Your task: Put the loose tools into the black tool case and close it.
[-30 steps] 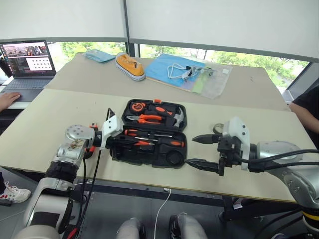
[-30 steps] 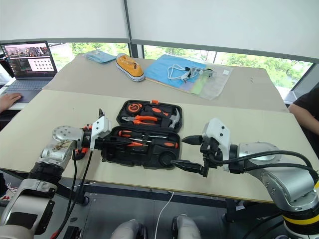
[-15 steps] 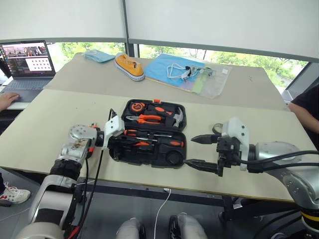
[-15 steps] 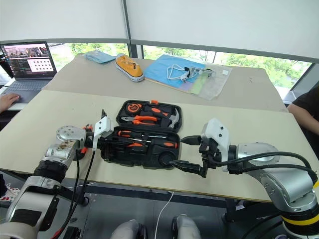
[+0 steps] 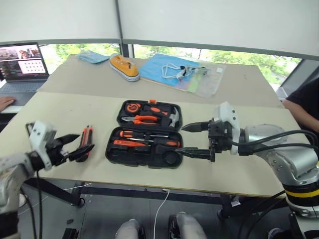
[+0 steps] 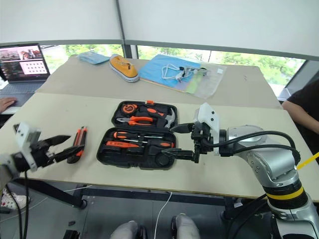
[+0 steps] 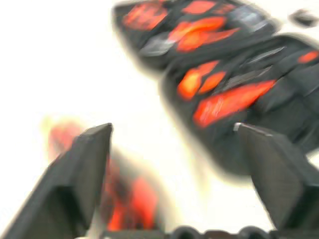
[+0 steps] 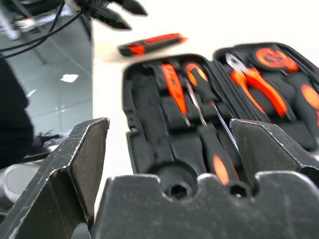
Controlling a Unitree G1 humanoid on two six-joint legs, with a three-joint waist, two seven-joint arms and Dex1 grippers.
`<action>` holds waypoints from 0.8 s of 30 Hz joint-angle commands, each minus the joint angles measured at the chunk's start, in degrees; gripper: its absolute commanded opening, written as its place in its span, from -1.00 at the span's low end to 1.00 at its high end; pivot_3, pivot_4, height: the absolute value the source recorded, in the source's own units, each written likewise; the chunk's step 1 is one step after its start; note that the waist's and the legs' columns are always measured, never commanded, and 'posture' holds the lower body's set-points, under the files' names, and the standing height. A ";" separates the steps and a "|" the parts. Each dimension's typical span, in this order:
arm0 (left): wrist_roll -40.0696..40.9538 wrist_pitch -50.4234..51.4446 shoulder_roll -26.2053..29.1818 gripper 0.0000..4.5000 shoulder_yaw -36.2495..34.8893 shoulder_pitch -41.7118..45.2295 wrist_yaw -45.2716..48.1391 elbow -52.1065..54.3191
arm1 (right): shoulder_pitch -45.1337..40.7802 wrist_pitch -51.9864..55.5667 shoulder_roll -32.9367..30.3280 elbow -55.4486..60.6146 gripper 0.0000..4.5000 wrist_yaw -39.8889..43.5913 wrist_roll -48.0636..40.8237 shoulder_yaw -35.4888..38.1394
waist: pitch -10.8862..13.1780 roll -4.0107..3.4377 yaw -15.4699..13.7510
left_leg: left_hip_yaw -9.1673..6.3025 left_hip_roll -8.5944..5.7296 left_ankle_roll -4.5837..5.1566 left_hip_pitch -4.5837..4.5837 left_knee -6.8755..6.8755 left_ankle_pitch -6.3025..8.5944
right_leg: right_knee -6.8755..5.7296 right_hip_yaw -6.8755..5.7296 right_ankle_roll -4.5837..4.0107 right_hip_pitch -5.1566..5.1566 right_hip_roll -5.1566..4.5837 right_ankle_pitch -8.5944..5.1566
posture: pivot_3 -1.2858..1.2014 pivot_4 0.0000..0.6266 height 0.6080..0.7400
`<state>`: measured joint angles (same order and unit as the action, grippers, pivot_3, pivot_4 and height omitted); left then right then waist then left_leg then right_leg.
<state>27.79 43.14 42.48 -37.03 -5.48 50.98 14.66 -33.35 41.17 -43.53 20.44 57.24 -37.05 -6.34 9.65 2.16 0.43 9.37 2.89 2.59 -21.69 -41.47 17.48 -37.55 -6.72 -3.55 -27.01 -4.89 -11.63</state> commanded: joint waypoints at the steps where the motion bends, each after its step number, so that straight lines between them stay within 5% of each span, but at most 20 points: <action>1: 1.74 3.48 -1.63 0.96 -4.84 -4.13 -5.72 8.36 | -2.82 -2.88 0.99 -1.94 1.00 3.51 1.02 -0.77 | 0.00 -0.01 -0.58 | -0.02 -0.06 0.01 0.00 0.06 0.01 | -0.01 -0.07 0.00 0.00 -0.13 0.00 | 0.03 -0.52 0.67; 5: 3.76 8.40 -2.72 0.96 -3.79 -4.01 -10.79 11.81 | -3.58 -3.72 1.98 -3.31 1.00 4.95 2.24 -1.77 | 0.00 -0.01 -1.63 | -0.07 -0.13 -0.13 -0.01 0.05 0.04 | -0.02 -0.24 -0.01 0.07 -0.30 0.01 | 0.03 -0.52 0.67; 11: 4.30 24.51 -0.72 0.96 5.27 12.34 -20.71 4.32 | -2.20 -2.71 2.21 -1.37 1.00 4.84 2.09 -0.73 | 0.00 -0.01 -1.77 | -0.09 -0.15 -0.08 0.01 0.07 -0.06 | -0.09 -0.27 -0.02 0.11 -0.24 0.03 | 0.03 -0.52 0.67; 18: 0.24 30.53 -1.25 0.96 16.42 27.33 -27.22 -5.95 | 0.74 -1.40 1.98 2.83 1.00 2.99 1.15 0.29 | 0.00 0.00 -0.64 | -0.04 -0.19 -0.08 0.12 0.19 -0.06 | -0.08 -0.26 -0.26 0.15 -0.23 0.16 | 0.03 -0.52 0.67; 24: -2.78 32.37 -4.50 0.96 17.63 32.40 -33.02 -12.56 | 1.61 -1.26 1.52 3.77 1.00 1.59 1.46 0.89 | 0.00 0.00 -0.57 | 0.00 -0.22 -0.21 0.30 0.48 -0.15 | -0.04 -0.22 -0.16 0.19 -0.20 0.10 | 0.03 -0.52 0.67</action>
<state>26.11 74.28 38.13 -19.44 26.10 19.42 2.80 -31.57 39.61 -41.45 22.34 59.34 -35.02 -7.71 9.64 2.16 -0.14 9.37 2.67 2.37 -21.38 -40.98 17.32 -37.59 -6.94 -3.72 -26.82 -5.09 -11.53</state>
